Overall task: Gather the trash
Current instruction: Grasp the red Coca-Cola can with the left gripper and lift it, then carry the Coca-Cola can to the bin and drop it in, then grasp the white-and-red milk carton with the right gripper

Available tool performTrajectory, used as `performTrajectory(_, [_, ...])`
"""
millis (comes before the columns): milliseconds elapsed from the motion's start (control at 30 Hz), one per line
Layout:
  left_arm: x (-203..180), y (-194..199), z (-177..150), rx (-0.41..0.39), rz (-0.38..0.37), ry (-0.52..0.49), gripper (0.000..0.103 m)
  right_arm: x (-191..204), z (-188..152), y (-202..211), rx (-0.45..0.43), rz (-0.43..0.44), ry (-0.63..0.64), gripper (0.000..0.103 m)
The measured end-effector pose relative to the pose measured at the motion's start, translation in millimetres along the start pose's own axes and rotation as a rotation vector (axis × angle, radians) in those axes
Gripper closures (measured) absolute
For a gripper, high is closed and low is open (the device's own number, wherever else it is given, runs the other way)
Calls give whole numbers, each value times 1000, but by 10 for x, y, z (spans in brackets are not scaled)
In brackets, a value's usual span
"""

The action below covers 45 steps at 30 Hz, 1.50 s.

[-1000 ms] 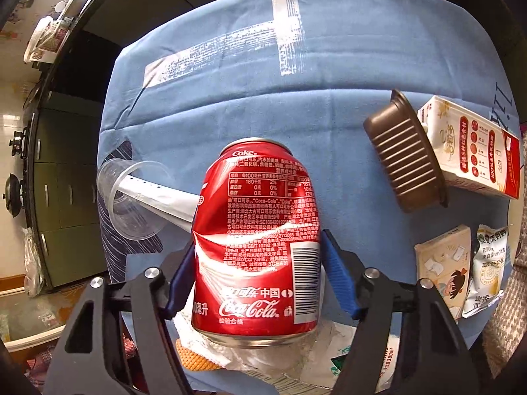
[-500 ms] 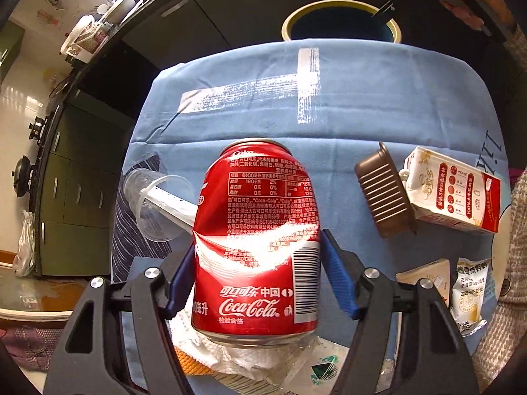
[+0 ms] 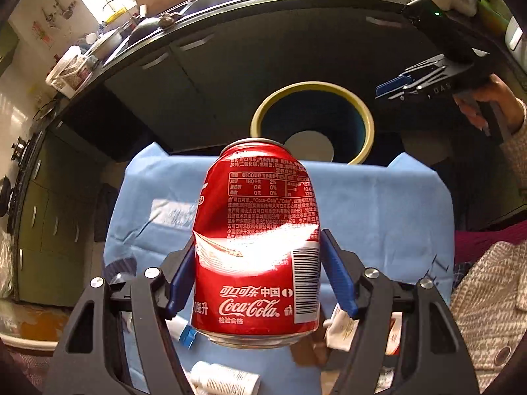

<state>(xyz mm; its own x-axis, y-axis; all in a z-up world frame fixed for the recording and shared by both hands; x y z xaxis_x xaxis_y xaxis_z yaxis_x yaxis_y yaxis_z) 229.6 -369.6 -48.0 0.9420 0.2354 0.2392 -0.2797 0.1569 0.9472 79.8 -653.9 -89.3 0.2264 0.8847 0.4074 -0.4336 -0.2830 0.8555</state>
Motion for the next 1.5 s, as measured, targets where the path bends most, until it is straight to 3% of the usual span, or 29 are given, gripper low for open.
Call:
performTrajectory(300, [-484, -1052, 1331, 168, -85, -78, 36, -457, -345, 474, -71, -31, -19, 56])
performTrajectory(600, [-738, -2119, 1924, 333, -81, -104, 36, -891, -500, 608, -87, -27, -73, 55])
performTrajectory(733, [-756, -2104, 2025, 324, -88, -105, 26, -1018, -482, 578, -73, -25, -94, 55])
performTrajectory(867, [-677, -1709, 1997, 247, -85, -91, 25, -989, -445, 570, -74, -20, -88, 55])
performTrajectory(1067, [-448, -721, 1394, 37, -83, 39, 20, -691, -432, 482, -58, -14, -32, 55])
performTrajectory(1333, [-111, 525, -220, -275, -43, 392, 11, 208, -421, 329, -13, -9, 141, 55])
performTrajectory(1500, [39, 852, -1438, -397, 181, 695, 10, 1123, -594, 62, 60, 33, 288, 55])
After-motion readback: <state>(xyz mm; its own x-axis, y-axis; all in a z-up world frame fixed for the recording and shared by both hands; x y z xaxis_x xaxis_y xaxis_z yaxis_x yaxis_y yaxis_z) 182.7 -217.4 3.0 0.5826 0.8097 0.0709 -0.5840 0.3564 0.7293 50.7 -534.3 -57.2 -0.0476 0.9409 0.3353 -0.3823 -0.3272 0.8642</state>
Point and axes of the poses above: each gripper's, at about its wrist camera, not at the fingertips, and y roughly against the way its jaws point, x to its left, z to its top, the point moved 3 cm from there along -y, roughly the way its jaws point, and after that the axes turned 9 degrees about x, right-handed, at the moved point
